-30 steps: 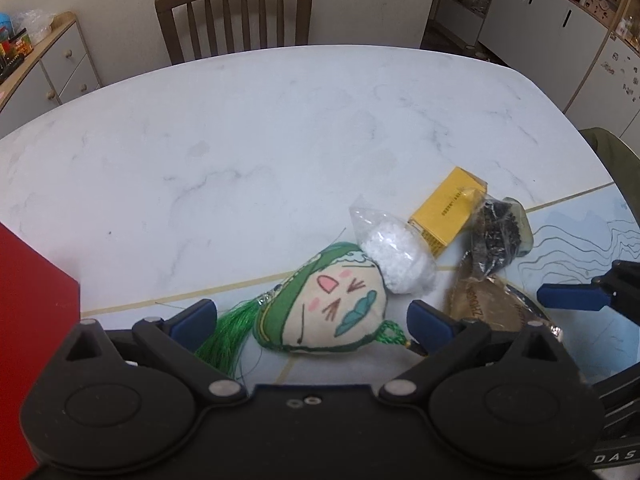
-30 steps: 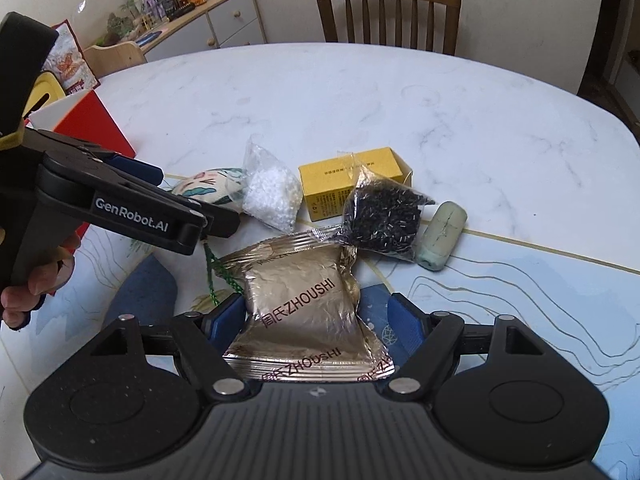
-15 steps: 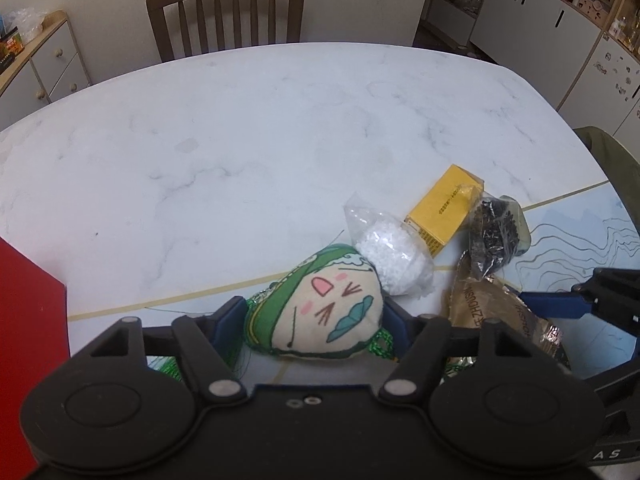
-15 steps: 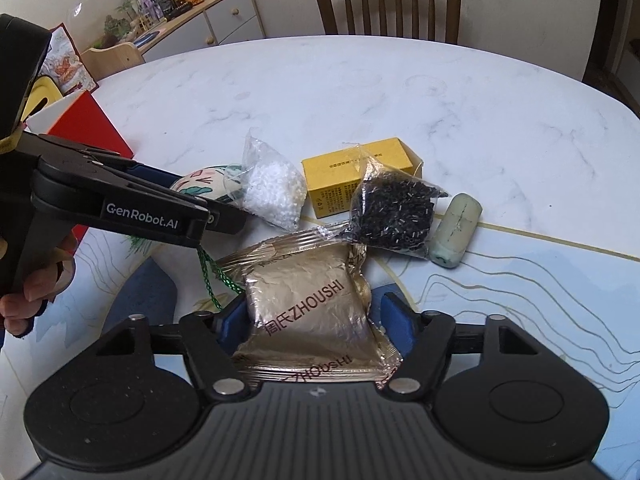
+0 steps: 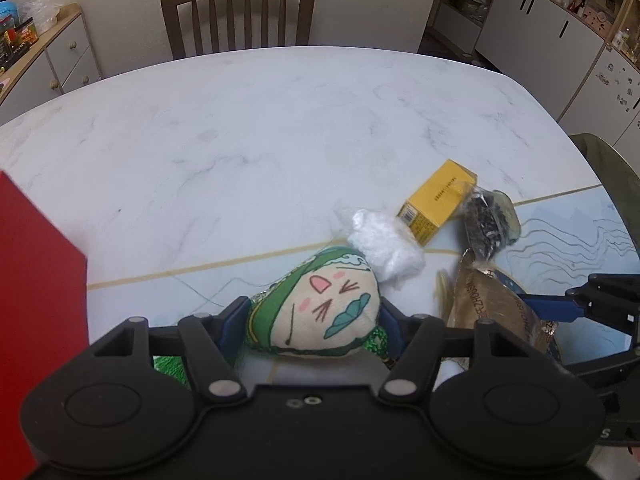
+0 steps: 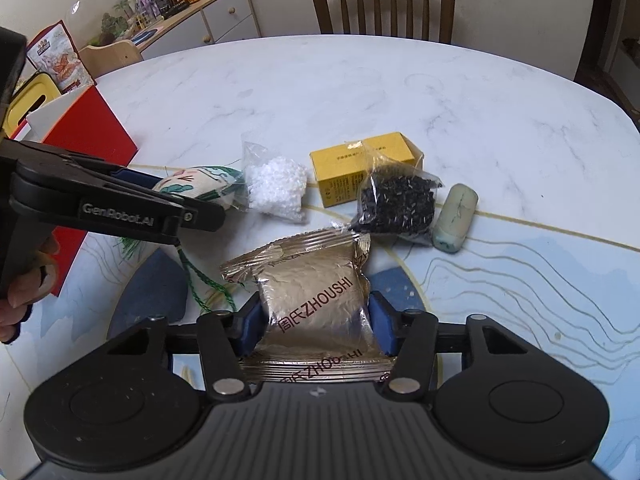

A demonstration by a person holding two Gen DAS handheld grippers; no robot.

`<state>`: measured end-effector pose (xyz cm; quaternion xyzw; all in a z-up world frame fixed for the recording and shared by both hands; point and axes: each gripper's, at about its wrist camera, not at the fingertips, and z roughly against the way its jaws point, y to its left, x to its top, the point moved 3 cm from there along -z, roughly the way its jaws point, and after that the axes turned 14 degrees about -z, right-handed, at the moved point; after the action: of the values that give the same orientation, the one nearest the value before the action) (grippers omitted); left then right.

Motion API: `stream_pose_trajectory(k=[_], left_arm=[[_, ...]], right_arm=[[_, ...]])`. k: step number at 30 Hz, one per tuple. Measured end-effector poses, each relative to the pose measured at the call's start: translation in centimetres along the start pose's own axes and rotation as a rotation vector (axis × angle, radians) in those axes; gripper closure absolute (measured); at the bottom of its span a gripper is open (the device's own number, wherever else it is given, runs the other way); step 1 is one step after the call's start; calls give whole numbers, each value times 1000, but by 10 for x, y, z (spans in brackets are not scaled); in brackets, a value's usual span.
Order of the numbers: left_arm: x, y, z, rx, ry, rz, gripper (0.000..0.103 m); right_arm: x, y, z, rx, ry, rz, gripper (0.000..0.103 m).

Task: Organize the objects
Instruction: 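Grasp the green-tasseled face plush with the left gripper while the right gripper grasps the gold foil packet, then lift and carry the plush and foil packet over the box with both grippers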

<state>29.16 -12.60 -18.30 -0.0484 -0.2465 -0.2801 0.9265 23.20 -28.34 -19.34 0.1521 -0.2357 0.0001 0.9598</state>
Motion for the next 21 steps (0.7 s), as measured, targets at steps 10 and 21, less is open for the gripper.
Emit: stream_pose_trajectory(k=[10,21], left_arm=[[-18,0,29,-14,-16,43,39],[-25,0,87,-45,-109,56,39]], right_arm=[[-17,16,34,22,-18,10,50],[-22,55,84,55,-78,47,50]])
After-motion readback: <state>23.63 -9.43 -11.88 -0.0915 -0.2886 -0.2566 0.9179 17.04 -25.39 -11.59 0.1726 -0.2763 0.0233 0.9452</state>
